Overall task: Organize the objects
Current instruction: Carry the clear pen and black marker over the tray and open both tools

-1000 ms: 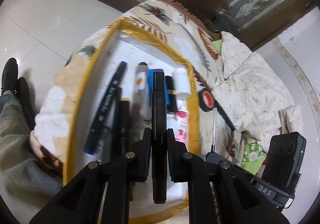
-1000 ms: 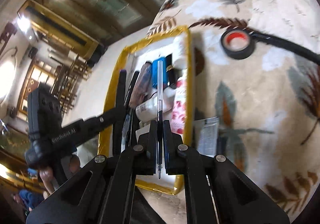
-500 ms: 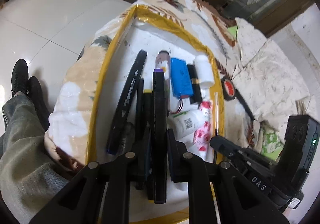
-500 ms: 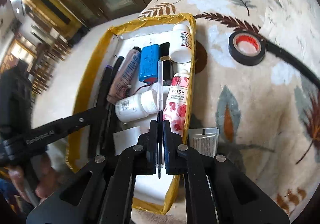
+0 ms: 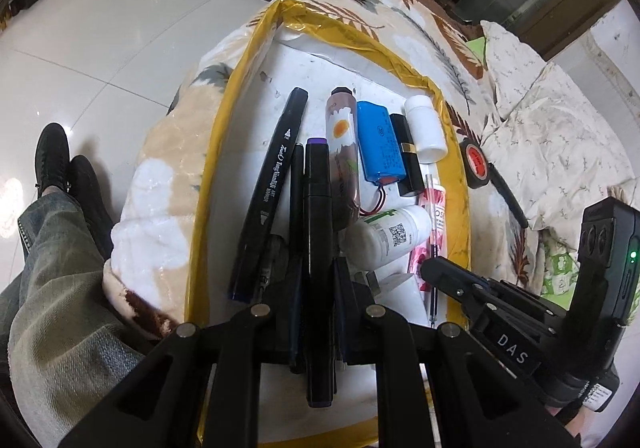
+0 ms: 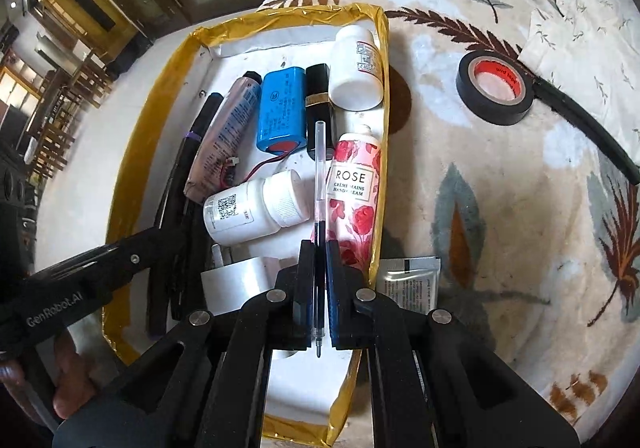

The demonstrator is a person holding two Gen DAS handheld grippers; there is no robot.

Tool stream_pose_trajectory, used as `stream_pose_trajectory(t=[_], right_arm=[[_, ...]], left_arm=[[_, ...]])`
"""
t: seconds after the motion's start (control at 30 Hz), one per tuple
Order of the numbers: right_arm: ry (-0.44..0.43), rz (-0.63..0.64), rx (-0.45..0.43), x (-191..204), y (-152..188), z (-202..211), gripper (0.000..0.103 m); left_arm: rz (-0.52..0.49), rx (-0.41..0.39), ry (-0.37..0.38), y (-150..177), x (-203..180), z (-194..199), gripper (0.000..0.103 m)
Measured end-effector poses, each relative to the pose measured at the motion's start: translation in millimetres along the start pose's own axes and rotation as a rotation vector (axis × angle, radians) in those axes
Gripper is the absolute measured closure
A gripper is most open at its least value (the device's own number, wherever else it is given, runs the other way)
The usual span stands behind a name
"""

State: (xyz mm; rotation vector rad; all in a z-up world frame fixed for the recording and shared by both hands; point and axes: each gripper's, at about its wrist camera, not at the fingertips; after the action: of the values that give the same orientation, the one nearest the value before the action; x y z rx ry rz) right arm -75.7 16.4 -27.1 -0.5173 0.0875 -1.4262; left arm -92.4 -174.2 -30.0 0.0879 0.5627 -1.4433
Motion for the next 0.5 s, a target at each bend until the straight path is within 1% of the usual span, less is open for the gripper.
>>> stream_pose_trajectory(t=[0.17,0.27,0.37,0.43,0.47,0.5], right_arm=[[-0.036,-0.028,-0.003,-4,2,0,0.098],[-0.073,-0.039,0.005,-6,4,0,0.097],[-0.124,-0.059,-0.002,-11,8,3,0.095],[-0.166,-0.069,-0.018,-14,11,9,0.087],[-0.188,-0.073,-0.032,-15,13,13,0.084],[-0.215,-0.073,-0.052,-16,16,19,0.073]], left_arm=[[-0.019,-0.005,-0.022,2,-4,-2,0.089],[-0.009,0.015,0.012,2,-1,-4,0.088],[0.033,0.044,0.093,0,7,-4,0.088],[0.054,0.048,0.138,0,10,-2,0.084],[0.060,0.046,0.156,0,10,0,0.078],[0.058,0.030,0.171,2,8,4,0.071]])
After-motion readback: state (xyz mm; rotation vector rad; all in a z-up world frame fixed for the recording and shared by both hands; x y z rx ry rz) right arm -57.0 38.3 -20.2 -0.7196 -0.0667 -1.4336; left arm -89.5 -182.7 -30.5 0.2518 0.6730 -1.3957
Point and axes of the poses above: each gripper's, at about its wrist camera, not at the fingertips, and z roughly against the way its jaws point, x to its left, y to its underside, and after that the axes turned 7 degrees about z, right-handed
